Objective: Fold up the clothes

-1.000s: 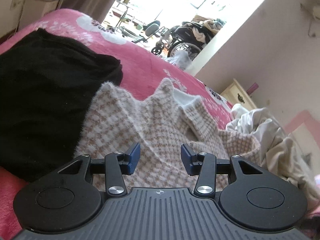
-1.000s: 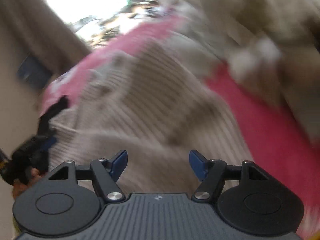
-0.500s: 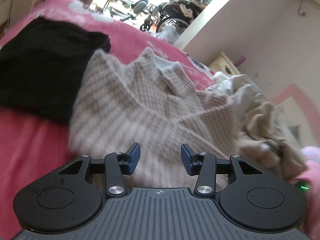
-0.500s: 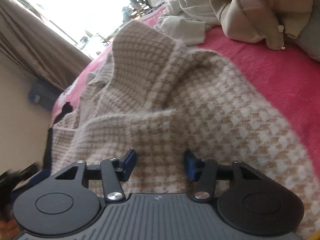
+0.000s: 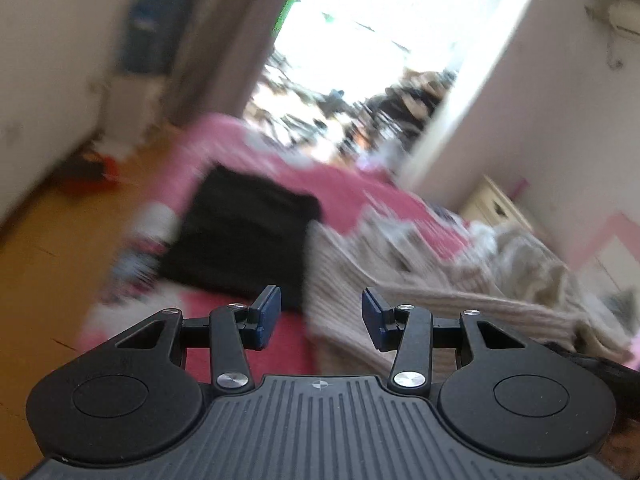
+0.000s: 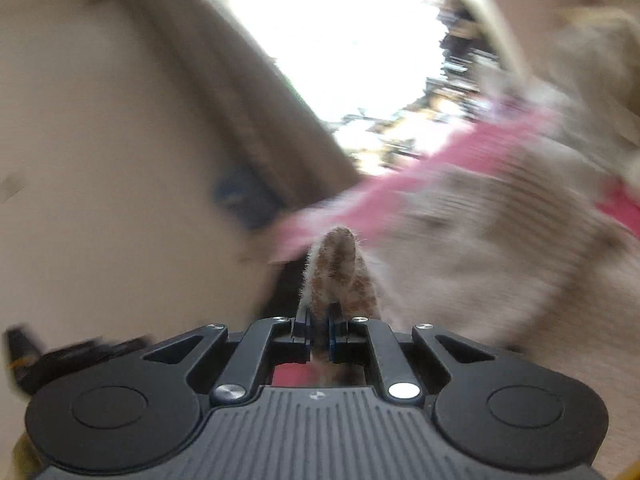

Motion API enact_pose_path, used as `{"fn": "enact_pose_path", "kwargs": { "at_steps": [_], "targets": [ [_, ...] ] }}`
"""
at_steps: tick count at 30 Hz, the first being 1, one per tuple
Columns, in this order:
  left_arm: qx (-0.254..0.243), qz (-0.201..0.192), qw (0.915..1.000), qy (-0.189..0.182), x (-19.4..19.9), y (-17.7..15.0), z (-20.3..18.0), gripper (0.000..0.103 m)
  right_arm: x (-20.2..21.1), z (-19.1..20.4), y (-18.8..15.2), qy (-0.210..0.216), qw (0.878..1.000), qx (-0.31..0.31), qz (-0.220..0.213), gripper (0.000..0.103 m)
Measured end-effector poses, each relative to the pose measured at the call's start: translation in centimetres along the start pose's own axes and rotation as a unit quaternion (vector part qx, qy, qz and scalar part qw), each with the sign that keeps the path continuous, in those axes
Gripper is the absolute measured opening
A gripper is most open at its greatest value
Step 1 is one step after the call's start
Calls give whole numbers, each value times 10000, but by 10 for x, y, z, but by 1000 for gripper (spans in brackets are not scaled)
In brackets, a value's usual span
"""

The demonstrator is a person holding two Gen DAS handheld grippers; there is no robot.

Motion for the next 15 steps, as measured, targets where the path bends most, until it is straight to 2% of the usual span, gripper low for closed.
{"fn": "enact_pose_path", "kwargs": {
  "at_steps": [4, 6, 10, 14, 15],
  "targets": [
    [122, -412, 9966, 704, 44, 20, 35, 45, -33, 105, -1, 1134, 9919, 559, 90, 10],
    [283, -526, 9924, 1076, 62, 25, 55, 45, -58, 154, -5, 1521, 9844, 860, 197, 10],
    [558, -751, 9793, 1793, 97, 30, 95, 45, -130, 230, -35, 1738, 9739, 1289, 687, 10],
    [632, -864, 9643, 2422, 118, 33, 124, 45, -216, 276, -92, 1712, 9621, 1243, 1723, 15],
    [649, -884, 9607, 2548, 122, 34, 130, 45, -232, 281, -106, 1740, 9575, 1144, 1994, 19]
  ]
}}
Point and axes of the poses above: each gripper's, at about its wrist camera, not at the fingertips, and x roughly against the way its jaws point, z to its left, y to its top, the point moved 5 cm from there along -x, roughly the way its jaws point, and after that the axes turned 4 degrees about -y, right-handed, at the moved point
